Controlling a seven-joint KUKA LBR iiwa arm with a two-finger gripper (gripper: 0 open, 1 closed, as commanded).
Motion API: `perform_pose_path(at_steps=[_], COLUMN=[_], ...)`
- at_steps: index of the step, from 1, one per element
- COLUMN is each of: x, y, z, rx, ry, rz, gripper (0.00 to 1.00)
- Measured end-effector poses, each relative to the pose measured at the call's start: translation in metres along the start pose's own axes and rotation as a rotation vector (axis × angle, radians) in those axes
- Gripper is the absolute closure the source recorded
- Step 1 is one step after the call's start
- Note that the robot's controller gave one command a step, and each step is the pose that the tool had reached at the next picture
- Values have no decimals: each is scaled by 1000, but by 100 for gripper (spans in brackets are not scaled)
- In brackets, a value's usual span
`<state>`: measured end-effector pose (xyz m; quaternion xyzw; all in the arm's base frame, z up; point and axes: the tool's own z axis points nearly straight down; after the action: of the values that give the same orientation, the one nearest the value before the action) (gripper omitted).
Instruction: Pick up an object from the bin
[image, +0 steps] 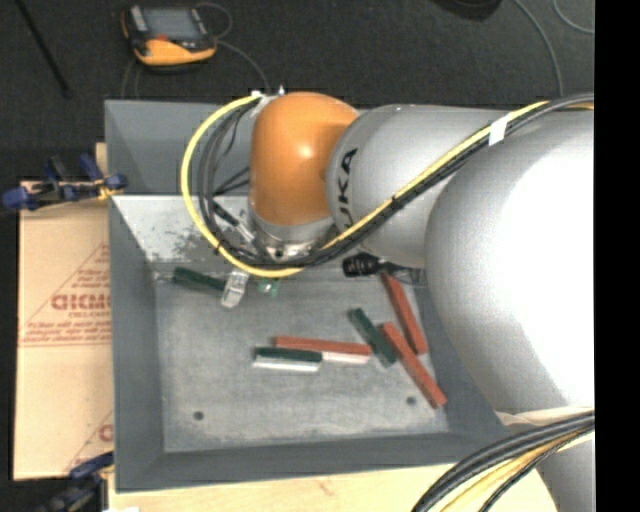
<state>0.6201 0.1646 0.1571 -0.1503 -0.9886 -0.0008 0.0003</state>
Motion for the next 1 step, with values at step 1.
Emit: perform_pose_path(at_steps=[1], x=[3], y=[-7], z=[-43], rx=[1], ry=[-3], rz=[-14], gripper=[100])
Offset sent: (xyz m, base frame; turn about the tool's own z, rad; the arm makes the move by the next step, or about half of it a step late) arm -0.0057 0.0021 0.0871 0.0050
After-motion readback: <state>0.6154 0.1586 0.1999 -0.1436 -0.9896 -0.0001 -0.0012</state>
